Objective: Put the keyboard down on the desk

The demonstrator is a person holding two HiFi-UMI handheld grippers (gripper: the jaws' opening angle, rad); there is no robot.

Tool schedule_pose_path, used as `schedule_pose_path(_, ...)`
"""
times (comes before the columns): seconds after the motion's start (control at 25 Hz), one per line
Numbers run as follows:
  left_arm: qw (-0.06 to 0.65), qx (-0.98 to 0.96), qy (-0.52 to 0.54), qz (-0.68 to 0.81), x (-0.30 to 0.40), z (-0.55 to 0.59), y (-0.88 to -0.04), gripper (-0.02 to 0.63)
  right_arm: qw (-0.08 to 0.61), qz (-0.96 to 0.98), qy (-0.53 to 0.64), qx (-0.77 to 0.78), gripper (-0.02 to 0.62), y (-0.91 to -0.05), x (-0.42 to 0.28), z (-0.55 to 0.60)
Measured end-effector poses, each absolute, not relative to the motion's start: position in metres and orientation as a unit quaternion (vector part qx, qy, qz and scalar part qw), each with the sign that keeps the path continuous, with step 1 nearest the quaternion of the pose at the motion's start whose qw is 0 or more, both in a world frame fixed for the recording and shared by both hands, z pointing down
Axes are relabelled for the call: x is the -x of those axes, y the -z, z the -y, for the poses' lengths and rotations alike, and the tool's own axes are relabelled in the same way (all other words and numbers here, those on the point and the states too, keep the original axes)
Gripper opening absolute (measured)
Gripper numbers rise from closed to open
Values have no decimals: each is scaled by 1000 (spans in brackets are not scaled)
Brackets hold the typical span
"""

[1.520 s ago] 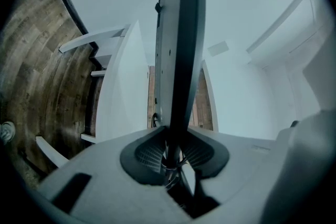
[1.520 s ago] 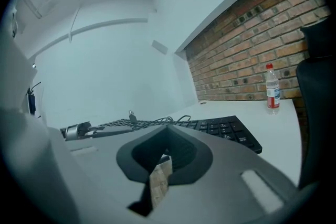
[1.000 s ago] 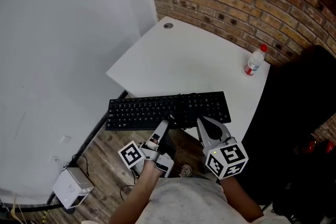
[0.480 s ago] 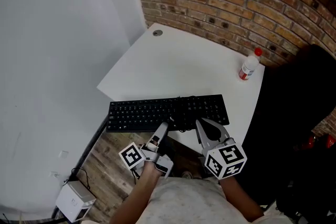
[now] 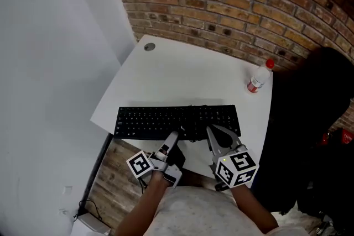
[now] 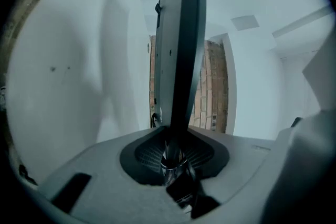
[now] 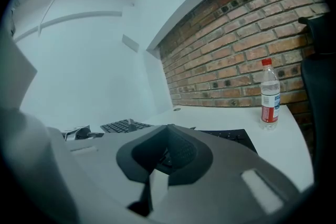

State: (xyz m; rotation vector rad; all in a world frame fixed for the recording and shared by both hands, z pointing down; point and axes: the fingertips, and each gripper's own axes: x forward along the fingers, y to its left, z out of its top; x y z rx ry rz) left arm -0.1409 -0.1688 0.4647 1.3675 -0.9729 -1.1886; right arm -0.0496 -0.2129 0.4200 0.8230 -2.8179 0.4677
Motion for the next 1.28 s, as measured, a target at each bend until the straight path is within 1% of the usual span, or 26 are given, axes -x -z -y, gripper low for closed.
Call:
schedule_pose_path(0.68, 587, -601, 427, 335, 186, 253, -491, 84, 103, 898, -186, -384, 9, -453, 84, 273)
schedule_pose_path(1.28, 629, -618, 366, 298, 193, 289, -509, 84, 104, 860, -211, -453, 9, -470, 86, 290)
